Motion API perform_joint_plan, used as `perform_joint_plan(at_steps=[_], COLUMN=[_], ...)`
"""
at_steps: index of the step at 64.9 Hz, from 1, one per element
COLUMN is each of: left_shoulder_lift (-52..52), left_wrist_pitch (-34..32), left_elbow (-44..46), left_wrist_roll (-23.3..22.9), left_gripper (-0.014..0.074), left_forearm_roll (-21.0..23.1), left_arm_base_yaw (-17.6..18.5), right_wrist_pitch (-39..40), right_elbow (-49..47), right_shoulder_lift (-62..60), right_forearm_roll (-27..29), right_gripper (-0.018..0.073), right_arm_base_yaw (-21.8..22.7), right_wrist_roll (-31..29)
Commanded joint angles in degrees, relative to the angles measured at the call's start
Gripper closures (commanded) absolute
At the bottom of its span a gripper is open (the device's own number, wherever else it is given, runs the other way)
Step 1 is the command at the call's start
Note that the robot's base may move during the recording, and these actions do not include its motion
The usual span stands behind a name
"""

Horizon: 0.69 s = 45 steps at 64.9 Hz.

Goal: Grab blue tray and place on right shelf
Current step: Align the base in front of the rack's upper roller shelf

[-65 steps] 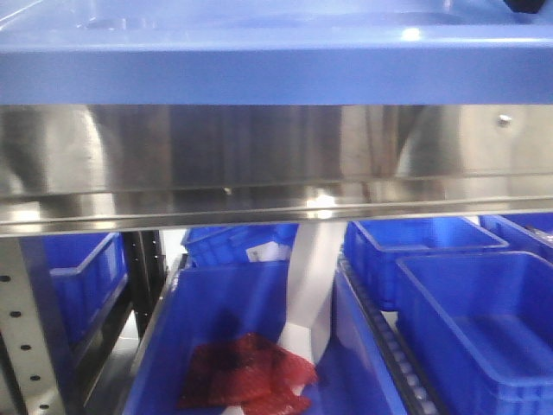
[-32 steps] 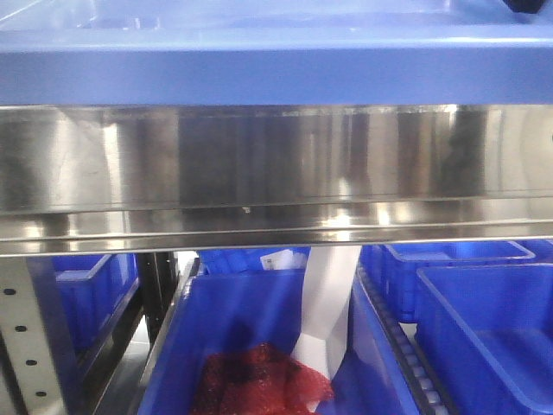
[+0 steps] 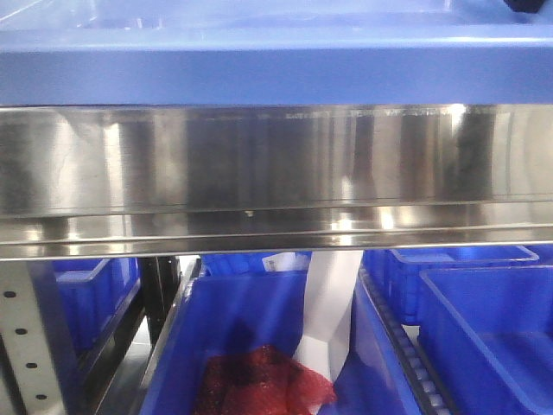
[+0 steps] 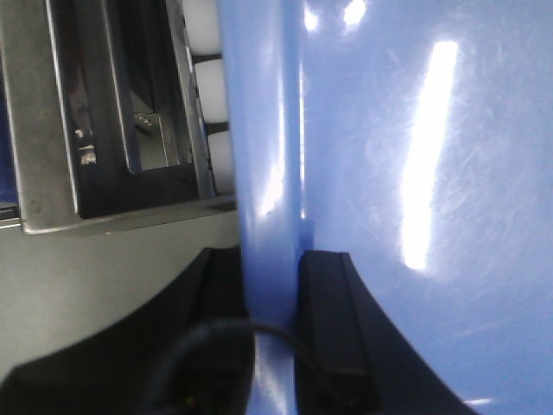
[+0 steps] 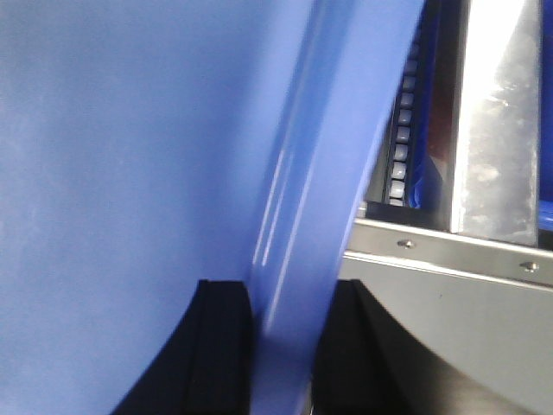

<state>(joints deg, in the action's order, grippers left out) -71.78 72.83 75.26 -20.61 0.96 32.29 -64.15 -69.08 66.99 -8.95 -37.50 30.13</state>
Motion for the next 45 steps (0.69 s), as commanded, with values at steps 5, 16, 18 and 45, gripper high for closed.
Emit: perform_joint_plan(at_steps=[5,16,18,45], left_shoulder_lift=[1.45,1.13,1.13,0.33], left_wrist_pitch=[-1.1,-1.1,-1.1,1.03], left_elbow=[1.92,1.92,1.92,2.18], left_wrist_roll=[1.16,1.16,1.16,3.32], left_gripper=[0.0645,0.0645,0.0645,0.0645], left_forearm_roll=[2.32,2.32,2.32,4.42], left_arm_base_yaw=[0.91,0.91,0.91,0.91], right_wrist_pitch=[4.94,4.95,4.95,6.11], right_elbow=[-1.72,-1.72,-1.72,-2.53], right_shoulder_lift=[-1.3,-1.3,-1.3,-1.3], right_forearm_roll=[0.31,0.31,0.31,0.33], right_gripper=[0.0504,0.0504,0.0504,0.0504], right_arm_base_yaw=[-0.35,-0.35,-0.35,-0.3], right_wrist_roll=[-2.21,-2.21,-2.21,-2.21])
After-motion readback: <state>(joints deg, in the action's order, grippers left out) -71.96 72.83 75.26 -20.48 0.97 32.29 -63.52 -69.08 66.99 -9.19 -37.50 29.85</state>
